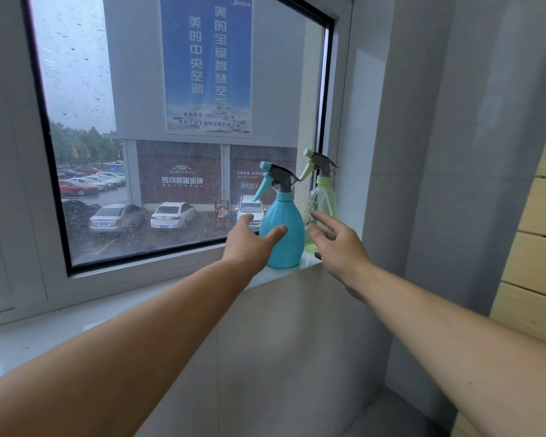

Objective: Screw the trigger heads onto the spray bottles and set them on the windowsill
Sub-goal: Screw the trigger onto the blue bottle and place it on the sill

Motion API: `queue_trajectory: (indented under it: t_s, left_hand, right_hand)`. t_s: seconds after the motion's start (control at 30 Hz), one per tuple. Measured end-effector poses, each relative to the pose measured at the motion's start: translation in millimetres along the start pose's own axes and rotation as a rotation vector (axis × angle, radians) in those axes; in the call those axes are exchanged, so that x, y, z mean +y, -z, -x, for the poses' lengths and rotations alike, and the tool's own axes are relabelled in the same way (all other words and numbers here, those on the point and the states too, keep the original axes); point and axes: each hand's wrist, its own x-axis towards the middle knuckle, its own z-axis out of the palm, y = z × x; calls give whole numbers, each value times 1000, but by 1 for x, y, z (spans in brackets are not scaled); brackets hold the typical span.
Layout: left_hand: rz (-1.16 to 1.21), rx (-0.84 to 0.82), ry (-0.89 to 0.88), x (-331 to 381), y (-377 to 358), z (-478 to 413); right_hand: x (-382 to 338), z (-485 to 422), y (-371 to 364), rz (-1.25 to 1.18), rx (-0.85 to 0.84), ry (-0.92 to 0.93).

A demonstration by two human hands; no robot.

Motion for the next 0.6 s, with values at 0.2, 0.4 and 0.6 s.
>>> queue_trajectory:
  t_s: [0.2,0.4,0.6]
  left_hand:
    - [40,71,-60,7,1,50]
    - [59,-159,-21,-20,-44,131]
    - [-28,-574,247,-96,-120,198]
  right_hand:
    - [14,46,31,13,59,-43]
    - [64,133,70,20,100,-177]
    - [169,230,112,145,153,-473]
